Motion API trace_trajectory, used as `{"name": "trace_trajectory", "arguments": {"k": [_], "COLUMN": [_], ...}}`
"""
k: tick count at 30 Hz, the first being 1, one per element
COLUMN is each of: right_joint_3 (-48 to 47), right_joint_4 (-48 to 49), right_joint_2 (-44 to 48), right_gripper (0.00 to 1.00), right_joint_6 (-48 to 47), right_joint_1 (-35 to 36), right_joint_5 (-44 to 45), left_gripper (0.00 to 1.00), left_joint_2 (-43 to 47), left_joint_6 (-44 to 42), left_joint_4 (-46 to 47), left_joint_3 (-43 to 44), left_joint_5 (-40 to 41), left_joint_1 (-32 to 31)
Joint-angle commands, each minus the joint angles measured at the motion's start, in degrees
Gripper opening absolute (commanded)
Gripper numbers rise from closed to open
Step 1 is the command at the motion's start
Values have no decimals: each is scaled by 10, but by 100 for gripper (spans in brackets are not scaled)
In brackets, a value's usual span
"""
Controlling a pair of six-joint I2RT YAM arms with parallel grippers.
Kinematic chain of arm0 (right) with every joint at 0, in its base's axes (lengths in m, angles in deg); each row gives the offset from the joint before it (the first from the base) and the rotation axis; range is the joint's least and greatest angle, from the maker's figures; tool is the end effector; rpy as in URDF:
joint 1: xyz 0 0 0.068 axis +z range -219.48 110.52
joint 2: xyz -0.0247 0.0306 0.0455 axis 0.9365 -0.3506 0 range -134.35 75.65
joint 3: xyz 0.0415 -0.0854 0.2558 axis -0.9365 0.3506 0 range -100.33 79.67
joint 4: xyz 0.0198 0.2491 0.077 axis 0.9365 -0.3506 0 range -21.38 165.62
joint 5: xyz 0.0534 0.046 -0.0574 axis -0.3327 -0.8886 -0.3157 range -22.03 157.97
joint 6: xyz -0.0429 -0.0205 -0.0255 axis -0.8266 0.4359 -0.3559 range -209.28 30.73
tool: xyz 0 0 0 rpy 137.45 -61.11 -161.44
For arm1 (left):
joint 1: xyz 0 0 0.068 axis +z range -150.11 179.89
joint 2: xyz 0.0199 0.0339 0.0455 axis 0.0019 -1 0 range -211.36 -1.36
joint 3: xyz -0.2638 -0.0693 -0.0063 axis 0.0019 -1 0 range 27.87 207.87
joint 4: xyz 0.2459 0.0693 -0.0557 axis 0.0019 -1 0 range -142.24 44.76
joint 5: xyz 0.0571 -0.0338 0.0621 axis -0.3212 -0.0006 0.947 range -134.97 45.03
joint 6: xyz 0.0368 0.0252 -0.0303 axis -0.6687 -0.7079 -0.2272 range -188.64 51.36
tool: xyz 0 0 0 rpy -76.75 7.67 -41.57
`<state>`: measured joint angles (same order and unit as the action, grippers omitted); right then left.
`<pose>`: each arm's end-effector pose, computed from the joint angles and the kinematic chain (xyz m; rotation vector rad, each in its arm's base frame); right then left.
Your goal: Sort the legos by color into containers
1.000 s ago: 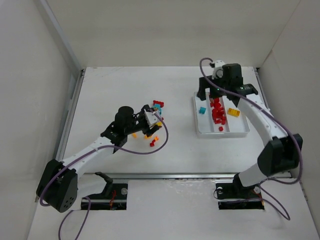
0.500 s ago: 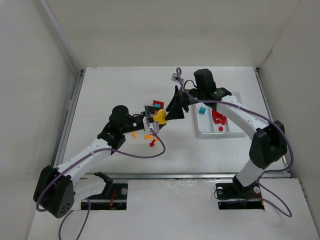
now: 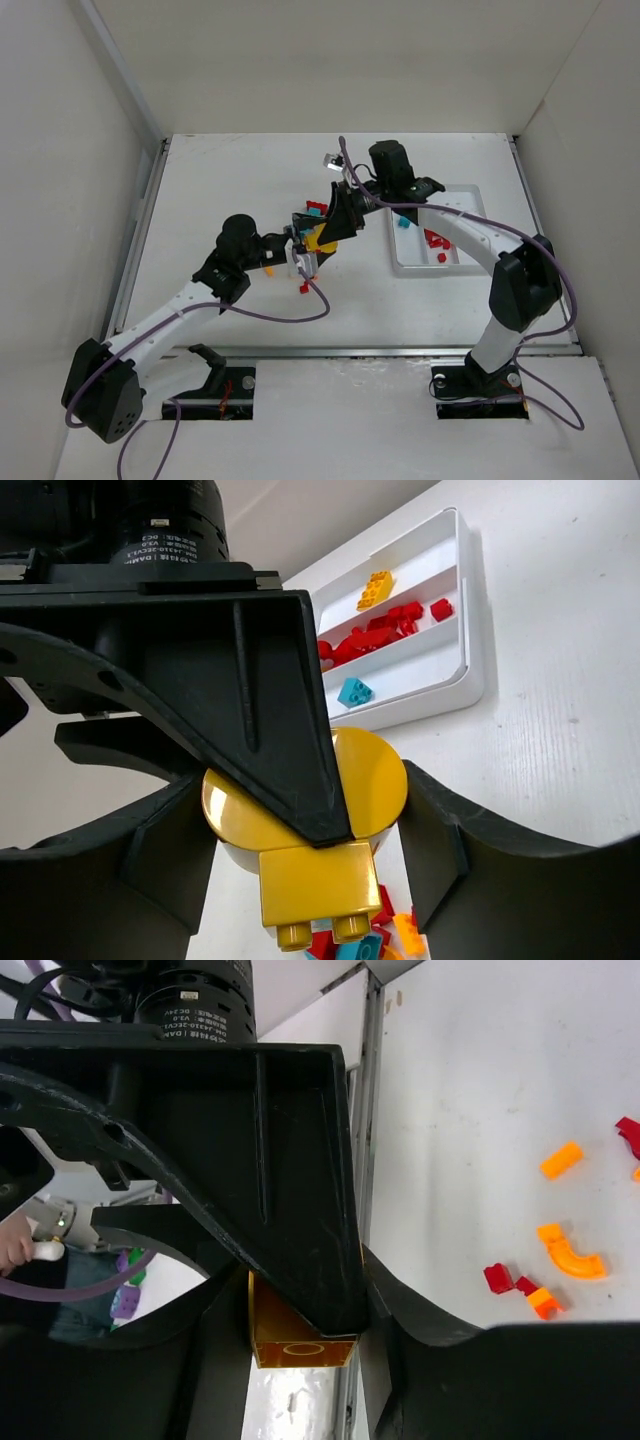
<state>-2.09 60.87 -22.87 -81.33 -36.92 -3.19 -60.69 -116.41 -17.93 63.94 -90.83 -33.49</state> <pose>0.3055 0.2350 0.3167 -1.2010 1.7717 1.7184 0.1801 -0.1493 0.3058 1.3910 0.6487 -0.3987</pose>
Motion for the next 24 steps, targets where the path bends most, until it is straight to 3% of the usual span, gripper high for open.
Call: {"name": "trace_trajectory", "arguments": {"k": [1,3,4,7,8,13,17,22,24], "right_joint_3": [-19,-12,-3,17,17,24,24,19,19], "right_joint_4": [36,36,36,36,36,36,36,36,36], "right_joint_2": [10,17,24,37,37,43,43,48,48], "right_gripper": [20,16,3,0,0,0,0,0,0], "right_joint_6": [-22,-22,-22,-15,-15,-10,-5,-5,-5], "right_joint_1": [8,8,0,-17,-17,-22,-22,-22,-28], "right_joint_5": [-16,5,5,15,21,26,26,21,15], "left_gripper": [59,78,85,83,72,44,26,14,1], "left_joint_2": [21,34,40,62,69,93,80,68,62], "left_joint_6": [36,42,26,-27,-34,-34,-11,-5,-5], "left_joint_4": [34,13,-6,-85,-100,-116,-97,-97,-97], "left_joint_3": [26,26,26,26,26,5,5,10,15], "left_joint_5": [16,25,31,39,48,39,39,63,63], "left_joint_1": [-2,-2,-2,-2,-2,-2,-2,-2,-2]}}
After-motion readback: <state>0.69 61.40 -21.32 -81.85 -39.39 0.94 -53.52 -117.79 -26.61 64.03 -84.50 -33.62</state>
